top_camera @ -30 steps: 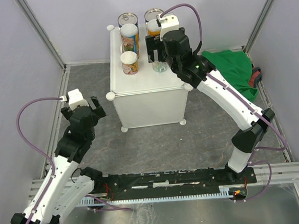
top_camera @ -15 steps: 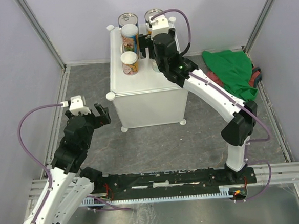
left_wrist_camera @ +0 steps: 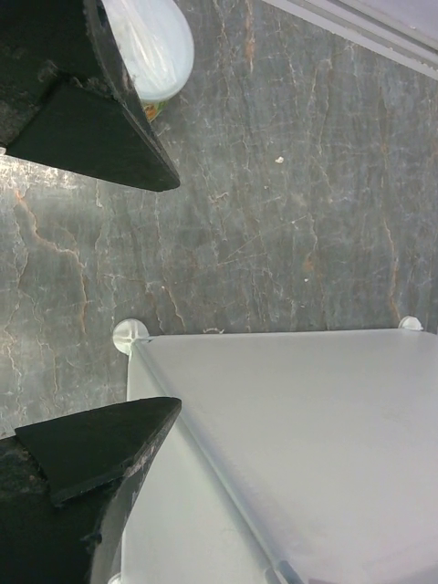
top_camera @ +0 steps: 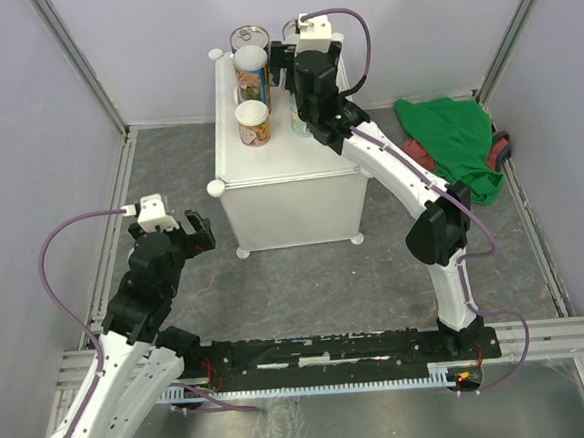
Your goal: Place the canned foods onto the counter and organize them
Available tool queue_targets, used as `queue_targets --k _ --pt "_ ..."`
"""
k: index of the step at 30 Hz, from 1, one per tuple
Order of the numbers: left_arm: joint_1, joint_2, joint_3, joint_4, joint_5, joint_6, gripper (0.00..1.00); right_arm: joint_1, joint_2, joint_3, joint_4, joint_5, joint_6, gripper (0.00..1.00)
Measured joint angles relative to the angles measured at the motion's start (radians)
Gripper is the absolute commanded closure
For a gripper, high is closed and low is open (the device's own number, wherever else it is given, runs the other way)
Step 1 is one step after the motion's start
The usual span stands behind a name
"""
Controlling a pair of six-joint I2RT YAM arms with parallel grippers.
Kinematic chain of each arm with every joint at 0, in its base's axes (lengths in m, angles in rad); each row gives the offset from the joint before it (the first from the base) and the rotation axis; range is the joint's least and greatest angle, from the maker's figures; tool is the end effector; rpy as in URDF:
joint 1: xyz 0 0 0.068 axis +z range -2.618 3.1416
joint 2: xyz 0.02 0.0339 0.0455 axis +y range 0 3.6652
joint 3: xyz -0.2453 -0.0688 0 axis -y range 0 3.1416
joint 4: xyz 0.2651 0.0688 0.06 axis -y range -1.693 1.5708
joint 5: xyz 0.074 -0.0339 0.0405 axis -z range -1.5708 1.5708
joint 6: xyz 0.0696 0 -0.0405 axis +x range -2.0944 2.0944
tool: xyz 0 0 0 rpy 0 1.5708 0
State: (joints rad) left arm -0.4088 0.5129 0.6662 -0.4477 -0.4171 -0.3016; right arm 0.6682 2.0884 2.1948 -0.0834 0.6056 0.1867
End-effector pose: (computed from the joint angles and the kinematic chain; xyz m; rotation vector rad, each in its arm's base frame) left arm 0.1863 -0.0500 0.2937 -0.1876 1.8311 -0.1083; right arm 0.4404 0.2971 0.4175 0.1067 1.5519 0.2073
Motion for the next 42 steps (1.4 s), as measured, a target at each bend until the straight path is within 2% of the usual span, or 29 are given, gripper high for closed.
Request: queue_targets --k 7,42 --pt "0.0 0.031 0.0 -0.023 -0.004 0.021 0.01 -0.014 0.036 0.046 0.005 -0.019 0.027 0.01" --pt "0.0 -0.001 -0.002 -0.029 0.008 0.029 0.01 0.007 0.014 0.01 0.031 -0.011 0.021 0.01"
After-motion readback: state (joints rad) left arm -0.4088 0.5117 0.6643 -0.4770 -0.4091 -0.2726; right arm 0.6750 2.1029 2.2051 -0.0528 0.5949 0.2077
